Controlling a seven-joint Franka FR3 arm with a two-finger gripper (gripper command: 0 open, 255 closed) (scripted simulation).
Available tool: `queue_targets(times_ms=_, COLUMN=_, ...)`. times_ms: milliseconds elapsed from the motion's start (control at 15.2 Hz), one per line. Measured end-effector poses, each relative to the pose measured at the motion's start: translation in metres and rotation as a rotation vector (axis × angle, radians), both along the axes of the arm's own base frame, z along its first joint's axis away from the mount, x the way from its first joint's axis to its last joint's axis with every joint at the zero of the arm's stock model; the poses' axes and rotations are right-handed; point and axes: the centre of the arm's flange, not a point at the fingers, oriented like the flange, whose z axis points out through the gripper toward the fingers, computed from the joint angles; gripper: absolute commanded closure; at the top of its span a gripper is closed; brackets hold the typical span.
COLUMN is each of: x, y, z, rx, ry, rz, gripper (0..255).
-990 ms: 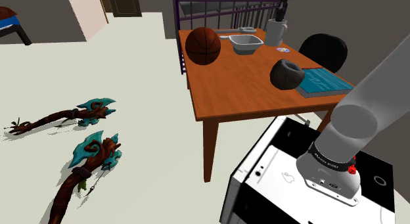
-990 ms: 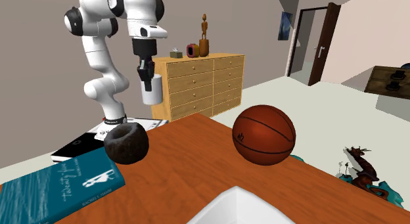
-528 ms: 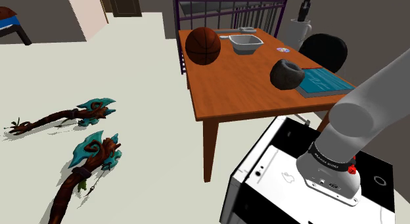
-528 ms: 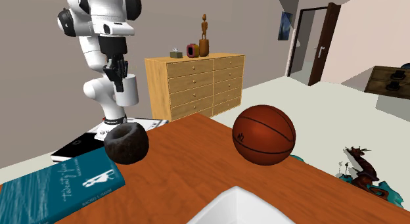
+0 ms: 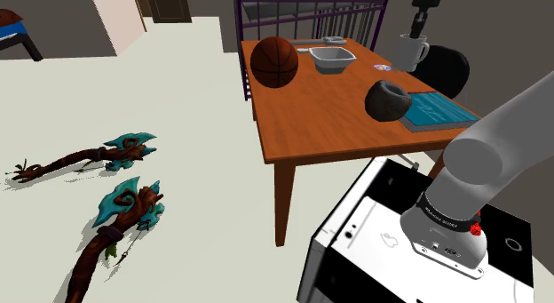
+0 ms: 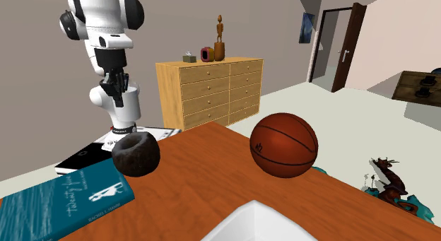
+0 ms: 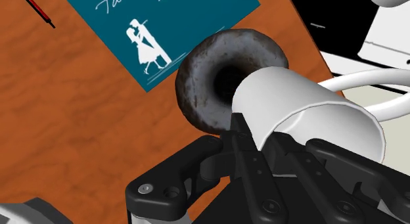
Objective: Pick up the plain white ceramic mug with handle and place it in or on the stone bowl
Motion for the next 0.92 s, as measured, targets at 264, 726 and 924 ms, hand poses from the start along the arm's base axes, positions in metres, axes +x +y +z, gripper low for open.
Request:
queue_targets(times_ms=264, x=0.001, y=0.001, z=-0.021, rx=0.0, ry=0.0, rz=0.0, gripper=255)
queue_targets(times_ms=726, x=0.001, y=0.001, z=-0.058, rx=0.0, ry=0.0, rz=0.0, gripper=255)
queue_targets(times_ms=924, x=0.001, y=0.0, z=-0.067, rx=0.0, ry=0.0, rz=0.0, gripper=255)
